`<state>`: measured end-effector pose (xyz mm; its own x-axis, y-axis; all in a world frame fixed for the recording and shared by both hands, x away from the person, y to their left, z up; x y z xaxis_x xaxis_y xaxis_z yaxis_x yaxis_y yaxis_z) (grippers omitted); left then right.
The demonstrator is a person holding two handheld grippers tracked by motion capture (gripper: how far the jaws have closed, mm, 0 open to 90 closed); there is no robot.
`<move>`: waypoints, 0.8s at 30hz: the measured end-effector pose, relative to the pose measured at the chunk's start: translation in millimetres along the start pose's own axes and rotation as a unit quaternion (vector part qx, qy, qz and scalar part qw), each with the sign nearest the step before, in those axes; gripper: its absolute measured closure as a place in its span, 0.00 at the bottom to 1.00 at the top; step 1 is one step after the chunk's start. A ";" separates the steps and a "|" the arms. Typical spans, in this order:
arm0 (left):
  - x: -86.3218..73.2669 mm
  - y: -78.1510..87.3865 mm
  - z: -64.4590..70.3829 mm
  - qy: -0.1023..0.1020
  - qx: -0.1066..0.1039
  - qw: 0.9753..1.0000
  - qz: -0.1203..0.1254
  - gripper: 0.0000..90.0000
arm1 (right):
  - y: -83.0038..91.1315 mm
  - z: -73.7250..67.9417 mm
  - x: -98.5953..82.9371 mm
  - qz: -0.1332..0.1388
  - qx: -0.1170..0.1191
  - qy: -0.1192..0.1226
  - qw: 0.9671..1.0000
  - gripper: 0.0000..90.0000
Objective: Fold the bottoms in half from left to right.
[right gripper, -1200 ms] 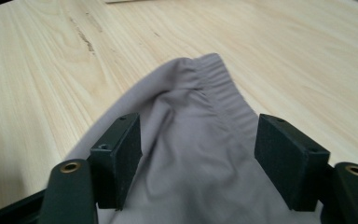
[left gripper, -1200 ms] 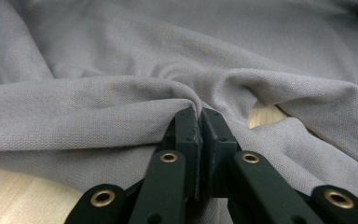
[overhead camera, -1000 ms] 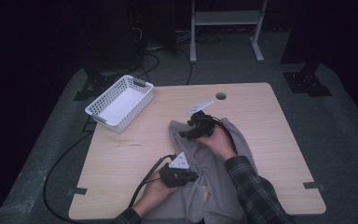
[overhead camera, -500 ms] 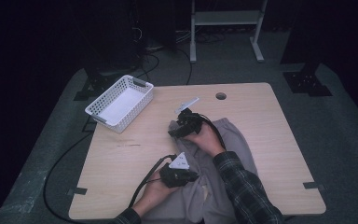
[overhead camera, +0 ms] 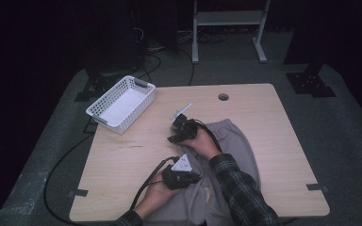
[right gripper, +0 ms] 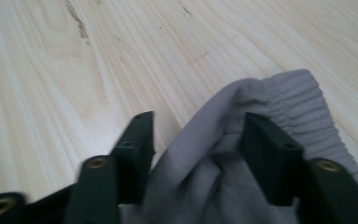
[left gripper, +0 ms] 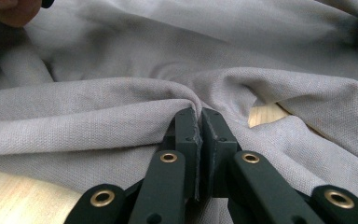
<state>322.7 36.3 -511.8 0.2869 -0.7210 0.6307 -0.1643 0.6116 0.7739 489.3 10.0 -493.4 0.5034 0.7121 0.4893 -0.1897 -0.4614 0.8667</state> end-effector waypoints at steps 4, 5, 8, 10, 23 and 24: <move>0.0 0.0 -0.1 -0.001 0.000 1.000 0.000 0.96 | -2.6 2.0 -1.8 -0.013 -0.009 -0.005 1.000 0.69; 0.0 0.0 0.0 -0.001 0.000 1.000 0.000 0.96 | -2.5 3.1 -2.4 -0.015 -0.007 -0.003 1.000 0.73; 0.0 0.0 0.0 -0.001 0.001 1.000 0.000 0.96 | 1.7 3.0 -2.5 -0.005 -0.001 -0.008 1.000 0.87; 0.2 -0.1 0.4 0.000 0.003 1.000 -0.001 0.96 | 5.9 3.9 -2.4 0.002 -0.003 -0.003 1.000 0.94; 38.5 49.7 6.0 -0.010 -0.032 0.995 0.094 0.97 | 59.9 16.0 -4.3 0.058 -0.004 -0.009 0.998 0.97; 43.3 52.9 7.2 -0.014 -0.036 0.994 0.102 0.97 | 66.3 18.5 -5.7 0.063 -0.006 -0.012 0.998 0.97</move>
<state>319.7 35.0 -443.2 0.2281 -0.5883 0.7758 -0.1484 0.7665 0.6249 489.3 -34.4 -440.5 0.4949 0.6359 0.5922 -0.2625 -0.5403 0.7995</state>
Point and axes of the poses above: each handheld gripper's, and its own axes: y roughly backward along the jaws, x roughly out of its top, z roughly to its right, the point moved 5 cm from there along -y, roughly forward along the jaws, and after that the axes turned 10 degrees about -z, right-handed, at the moved point
